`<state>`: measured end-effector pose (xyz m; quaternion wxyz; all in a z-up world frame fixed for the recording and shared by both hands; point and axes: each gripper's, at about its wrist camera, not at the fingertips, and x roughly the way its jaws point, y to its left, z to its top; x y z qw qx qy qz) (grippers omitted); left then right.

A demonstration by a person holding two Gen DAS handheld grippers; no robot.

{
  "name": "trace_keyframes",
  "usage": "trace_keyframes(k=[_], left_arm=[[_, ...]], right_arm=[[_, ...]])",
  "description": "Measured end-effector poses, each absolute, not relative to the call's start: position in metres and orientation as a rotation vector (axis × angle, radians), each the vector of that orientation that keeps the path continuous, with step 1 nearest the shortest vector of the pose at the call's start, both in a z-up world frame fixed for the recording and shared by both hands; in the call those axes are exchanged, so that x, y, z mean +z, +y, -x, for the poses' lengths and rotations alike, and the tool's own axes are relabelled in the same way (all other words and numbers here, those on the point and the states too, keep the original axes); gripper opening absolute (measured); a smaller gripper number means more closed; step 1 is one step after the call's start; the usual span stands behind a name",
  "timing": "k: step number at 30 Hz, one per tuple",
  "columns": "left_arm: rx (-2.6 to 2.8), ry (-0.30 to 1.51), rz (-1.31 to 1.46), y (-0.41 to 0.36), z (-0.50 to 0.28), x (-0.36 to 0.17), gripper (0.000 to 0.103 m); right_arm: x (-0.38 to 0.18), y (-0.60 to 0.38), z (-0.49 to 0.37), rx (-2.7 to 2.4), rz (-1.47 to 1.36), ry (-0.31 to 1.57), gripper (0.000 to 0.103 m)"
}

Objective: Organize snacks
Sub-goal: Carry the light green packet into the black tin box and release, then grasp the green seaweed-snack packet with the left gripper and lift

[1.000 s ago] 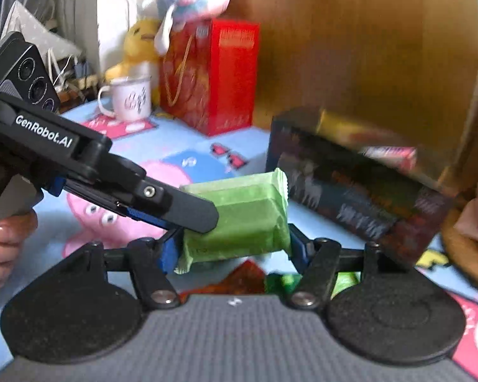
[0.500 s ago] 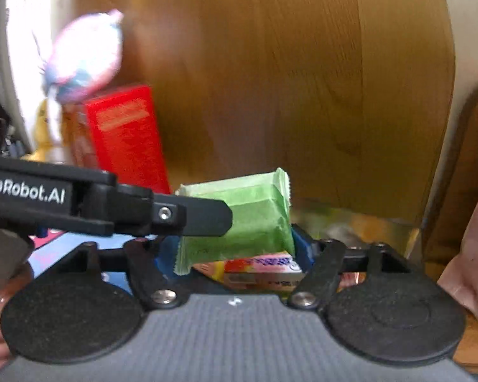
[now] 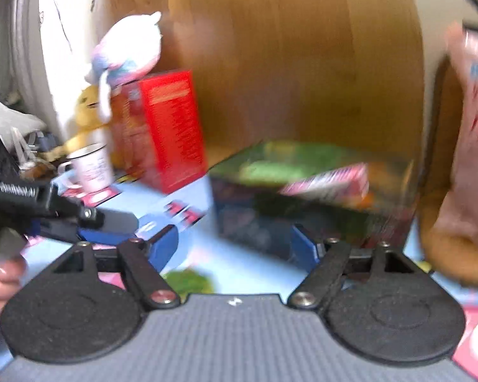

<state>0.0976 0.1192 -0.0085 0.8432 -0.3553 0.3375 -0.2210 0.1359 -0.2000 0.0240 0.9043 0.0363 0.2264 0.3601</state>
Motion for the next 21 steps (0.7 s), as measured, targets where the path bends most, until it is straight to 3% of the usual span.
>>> trace_keyframes(k=[2, 3, 6, 8, 11, 13, 21], left_arm=[[-0.479, 0.731, 0.768, 0.116, -0.091, -0.016, 0.054], [-0.488, 0.734, 0.760, 0.114, -0.089, -0.018, 0.048], [-0.494, 0.738, 0.720, 0.107, -0.089, -0.020, 0.042], [-0.485, 0.745, 0.712, 0.106, -0.092, -0.026, 0.042], [-0.476, 0.739, 0.694, 0.103, -0.092, -0.032, 0.031], [-0.474, 0.728, 0.675, 0.103, -0.091, -0.031, 0.030], [-0.483, 0.727, 0.706, 0.109, -0.090, -0.034, 0.031]], right_arm=[[0.014, -0.195, -0.143, 0.766, -0.111, 0.565, 0.062], [0.010, -0.193, -0.147, 0.762, -0.126, 0.607, 0.055], [-0.001, -0.191, -0.159, 0.760, -0.227, 0.701, 0.050], [-0.002, -0.193, -0.163, 0.756, -0.277, 0.711, 0.048], [-0.003, -0.192, -0.157, 0.742, -0.285, 0.716, 0.044], [-0.003, -0.186, -0.154, 0.777, -0.270, 0.726, 0.032], [-0.006, -0.195, -0.128, 0.846, -0.327, 0.684, 0.029]])
